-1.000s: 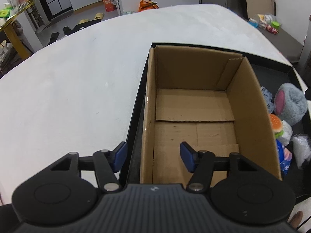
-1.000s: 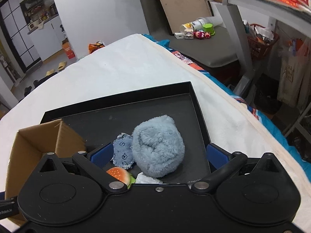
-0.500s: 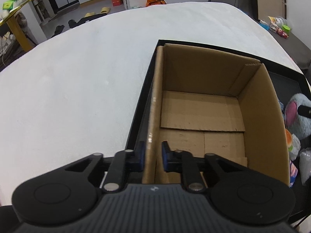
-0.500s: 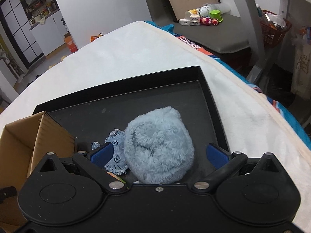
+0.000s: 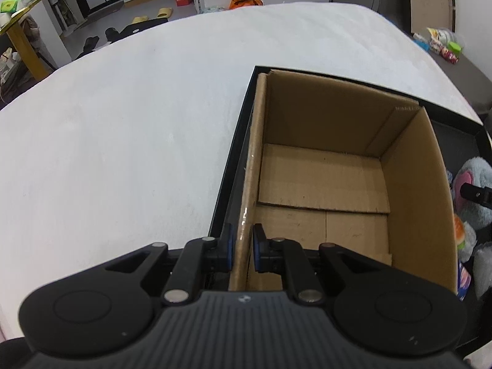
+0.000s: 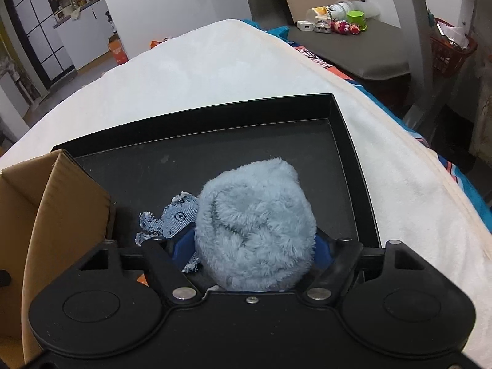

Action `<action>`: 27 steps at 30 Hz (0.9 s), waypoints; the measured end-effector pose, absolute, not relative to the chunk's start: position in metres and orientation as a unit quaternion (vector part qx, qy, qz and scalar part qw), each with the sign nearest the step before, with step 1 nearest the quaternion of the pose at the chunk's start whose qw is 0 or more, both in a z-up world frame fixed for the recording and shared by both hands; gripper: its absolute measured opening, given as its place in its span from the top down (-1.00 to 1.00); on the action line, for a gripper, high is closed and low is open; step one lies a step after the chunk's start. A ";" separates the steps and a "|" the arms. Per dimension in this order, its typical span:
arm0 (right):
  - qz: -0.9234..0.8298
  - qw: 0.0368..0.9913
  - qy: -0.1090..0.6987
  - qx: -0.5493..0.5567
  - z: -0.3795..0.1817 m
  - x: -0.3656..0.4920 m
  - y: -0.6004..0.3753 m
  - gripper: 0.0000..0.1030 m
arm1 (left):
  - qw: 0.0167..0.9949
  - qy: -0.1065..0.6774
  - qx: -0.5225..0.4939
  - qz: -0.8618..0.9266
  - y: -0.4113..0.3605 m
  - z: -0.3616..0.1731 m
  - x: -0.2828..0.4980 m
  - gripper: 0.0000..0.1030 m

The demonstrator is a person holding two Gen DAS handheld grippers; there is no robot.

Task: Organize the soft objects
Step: 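Close the right tool on the grey fluffy plush ball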

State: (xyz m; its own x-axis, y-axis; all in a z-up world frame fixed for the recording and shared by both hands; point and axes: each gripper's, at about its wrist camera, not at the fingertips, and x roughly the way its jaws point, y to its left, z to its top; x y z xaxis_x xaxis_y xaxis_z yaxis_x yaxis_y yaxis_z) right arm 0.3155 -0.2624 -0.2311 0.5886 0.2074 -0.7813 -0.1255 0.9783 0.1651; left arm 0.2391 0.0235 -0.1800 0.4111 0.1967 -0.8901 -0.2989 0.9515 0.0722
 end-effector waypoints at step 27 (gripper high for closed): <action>0.139 0.906 0.397 0.052 -0.158 0.278 -0.242 -0.30 | 0.850 0.512 -0.046 0.110 0.027 -0.170 0.213 0.78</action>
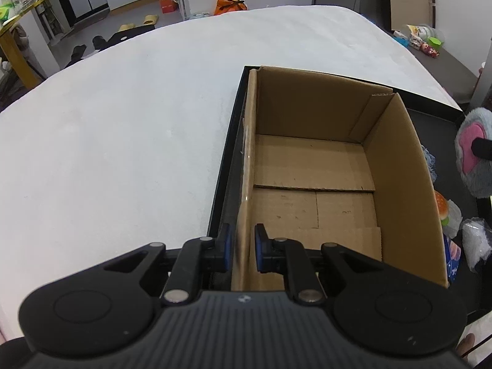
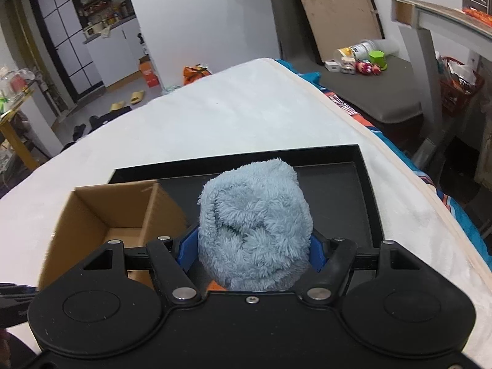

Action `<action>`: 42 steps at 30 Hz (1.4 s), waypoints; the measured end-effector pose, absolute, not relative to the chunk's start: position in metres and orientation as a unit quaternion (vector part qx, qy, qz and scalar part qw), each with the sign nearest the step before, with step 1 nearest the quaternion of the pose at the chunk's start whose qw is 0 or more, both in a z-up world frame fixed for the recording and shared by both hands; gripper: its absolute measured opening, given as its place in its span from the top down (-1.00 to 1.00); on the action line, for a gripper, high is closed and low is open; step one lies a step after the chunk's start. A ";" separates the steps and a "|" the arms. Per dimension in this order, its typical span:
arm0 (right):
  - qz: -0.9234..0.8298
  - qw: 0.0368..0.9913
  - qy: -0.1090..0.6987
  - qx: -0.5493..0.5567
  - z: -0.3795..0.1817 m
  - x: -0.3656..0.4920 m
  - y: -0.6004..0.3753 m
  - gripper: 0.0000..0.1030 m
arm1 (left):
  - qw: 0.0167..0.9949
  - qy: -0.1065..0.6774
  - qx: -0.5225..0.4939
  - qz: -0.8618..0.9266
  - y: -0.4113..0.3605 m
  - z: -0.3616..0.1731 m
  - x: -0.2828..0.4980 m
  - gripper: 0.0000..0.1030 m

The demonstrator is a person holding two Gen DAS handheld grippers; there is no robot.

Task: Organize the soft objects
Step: 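Carry the plush ball into the cardboard box and open the right tool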

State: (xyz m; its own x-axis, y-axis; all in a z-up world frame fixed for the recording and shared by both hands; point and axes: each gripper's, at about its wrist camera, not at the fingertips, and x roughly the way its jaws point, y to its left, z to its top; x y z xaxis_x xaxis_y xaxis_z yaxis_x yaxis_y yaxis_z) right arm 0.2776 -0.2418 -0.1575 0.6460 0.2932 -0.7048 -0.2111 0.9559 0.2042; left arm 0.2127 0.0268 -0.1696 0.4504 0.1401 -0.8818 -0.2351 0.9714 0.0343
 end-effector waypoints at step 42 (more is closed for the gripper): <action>0.263 0.889 0.374 -0.013 -0.143 0.241 -0.108 -0.33 | 0.845 0.519 -0.086 0.101 0.045 -0.171 0.205 0.81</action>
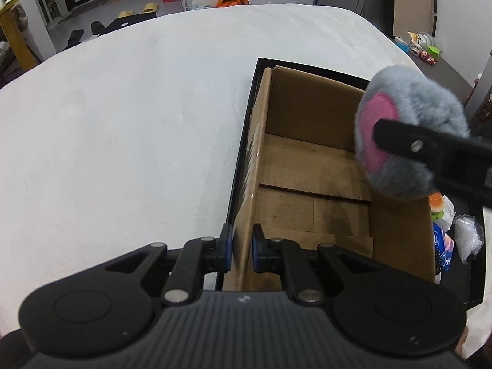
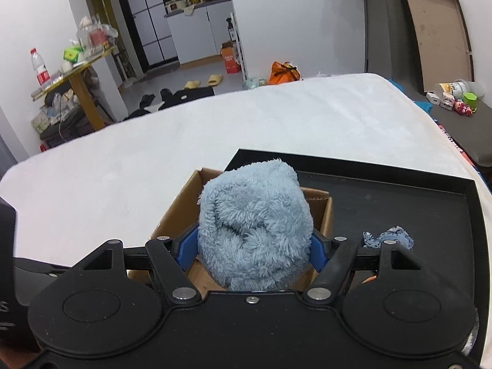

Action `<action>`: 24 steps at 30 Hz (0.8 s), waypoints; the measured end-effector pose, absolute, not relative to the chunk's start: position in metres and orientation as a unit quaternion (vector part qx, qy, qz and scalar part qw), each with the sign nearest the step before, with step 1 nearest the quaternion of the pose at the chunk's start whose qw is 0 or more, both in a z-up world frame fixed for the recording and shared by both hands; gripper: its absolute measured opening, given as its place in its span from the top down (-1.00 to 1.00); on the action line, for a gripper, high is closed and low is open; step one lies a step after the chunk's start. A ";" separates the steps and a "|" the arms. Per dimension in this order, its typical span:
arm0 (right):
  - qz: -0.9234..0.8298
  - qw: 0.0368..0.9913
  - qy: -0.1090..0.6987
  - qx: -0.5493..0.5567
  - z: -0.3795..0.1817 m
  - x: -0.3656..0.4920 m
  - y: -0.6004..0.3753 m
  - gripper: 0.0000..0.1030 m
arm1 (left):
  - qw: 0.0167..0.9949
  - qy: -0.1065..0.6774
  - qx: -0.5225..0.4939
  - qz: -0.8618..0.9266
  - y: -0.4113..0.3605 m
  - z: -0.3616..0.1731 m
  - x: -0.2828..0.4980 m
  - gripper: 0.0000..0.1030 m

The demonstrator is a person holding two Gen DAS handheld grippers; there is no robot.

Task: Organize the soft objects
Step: 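Carry the plush ball into the cardboard box and open the right tool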

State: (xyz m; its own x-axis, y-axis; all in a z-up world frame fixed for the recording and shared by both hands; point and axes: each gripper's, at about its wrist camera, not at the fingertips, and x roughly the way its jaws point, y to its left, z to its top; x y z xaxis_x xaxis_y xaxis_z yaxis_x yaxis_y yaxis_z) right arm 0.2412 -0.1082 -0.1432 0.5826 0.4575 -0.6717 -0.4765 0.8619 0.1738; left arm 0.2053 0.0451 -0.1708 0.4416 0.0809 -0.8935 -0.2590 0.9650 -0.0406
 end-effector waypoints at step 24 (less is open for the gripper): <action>0.208 0.914 0.349 0.003 -0.134 0.231 -0.131 -0.69 | 0.839 0.530 -0.073 0.101 0.042 -0.165 0.205 0.38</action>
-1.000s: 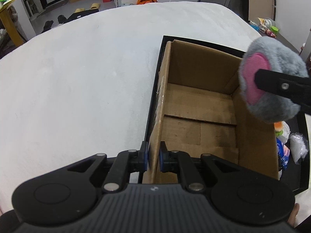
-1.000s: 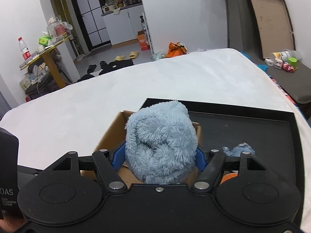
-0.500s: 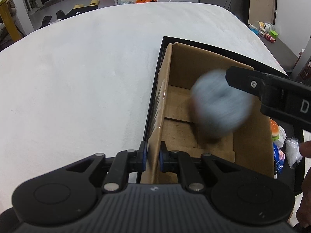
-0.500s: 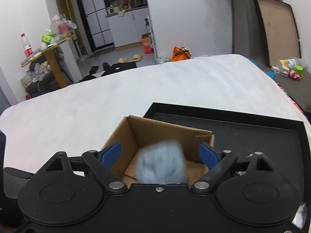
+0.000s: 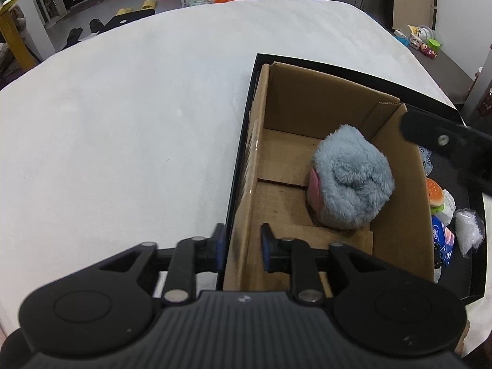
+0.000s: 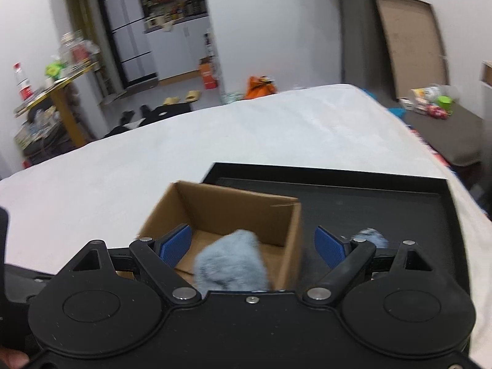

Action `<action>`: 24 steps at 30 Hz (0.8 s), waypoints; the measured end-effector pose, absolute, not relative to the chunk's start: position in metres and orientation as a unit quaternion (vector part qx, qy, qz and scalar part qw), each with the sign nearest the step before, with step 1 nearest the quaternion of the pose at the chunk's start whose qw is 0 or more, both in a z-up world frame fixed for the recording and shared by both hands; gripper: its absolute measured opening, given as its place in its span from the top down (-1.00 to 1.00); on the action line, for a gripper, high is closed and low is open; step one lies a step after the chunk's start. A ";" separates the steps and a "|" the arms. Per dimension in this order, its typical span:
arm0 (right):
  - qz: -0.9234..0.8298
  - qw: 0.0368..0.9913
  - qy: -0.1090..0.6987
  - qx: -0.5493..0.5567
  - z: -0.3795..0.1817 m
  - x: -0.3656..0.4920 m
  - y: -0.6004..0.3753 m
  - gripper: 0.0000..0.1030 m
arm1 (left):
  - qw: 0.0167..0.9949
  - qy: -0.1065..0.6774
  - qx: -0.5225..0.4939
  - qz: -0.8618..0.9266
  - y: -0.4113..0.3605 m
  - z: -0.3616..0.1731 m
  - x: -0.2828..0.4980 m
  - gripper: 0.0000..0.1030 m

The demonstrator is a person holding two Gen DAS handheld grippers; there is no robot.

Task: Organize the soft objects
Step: 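Carry the plush ball into the cardboard box and open the right tool, then reach the right tool to the bag of clear beads and grasp it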

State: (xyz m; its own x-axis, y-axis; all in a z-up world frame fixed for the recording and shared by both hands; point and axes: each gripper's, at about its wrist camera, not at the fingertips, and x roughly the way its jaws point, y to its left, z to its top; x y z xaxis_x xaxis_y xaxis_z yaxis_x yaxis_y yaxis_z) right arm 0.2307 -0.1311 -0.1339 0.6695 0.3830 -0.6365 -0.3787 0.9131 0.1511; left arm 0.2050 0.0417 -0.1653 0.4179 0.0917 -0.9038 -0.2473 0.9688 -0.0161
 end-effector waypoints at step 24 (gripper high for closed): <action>0.033 0.902 0.431 -0.003 -0.167 0.238 -0.209 -0.84 | 0.843 0.524 -0.055 0.107 0.019 -0.160 0.201 -0.58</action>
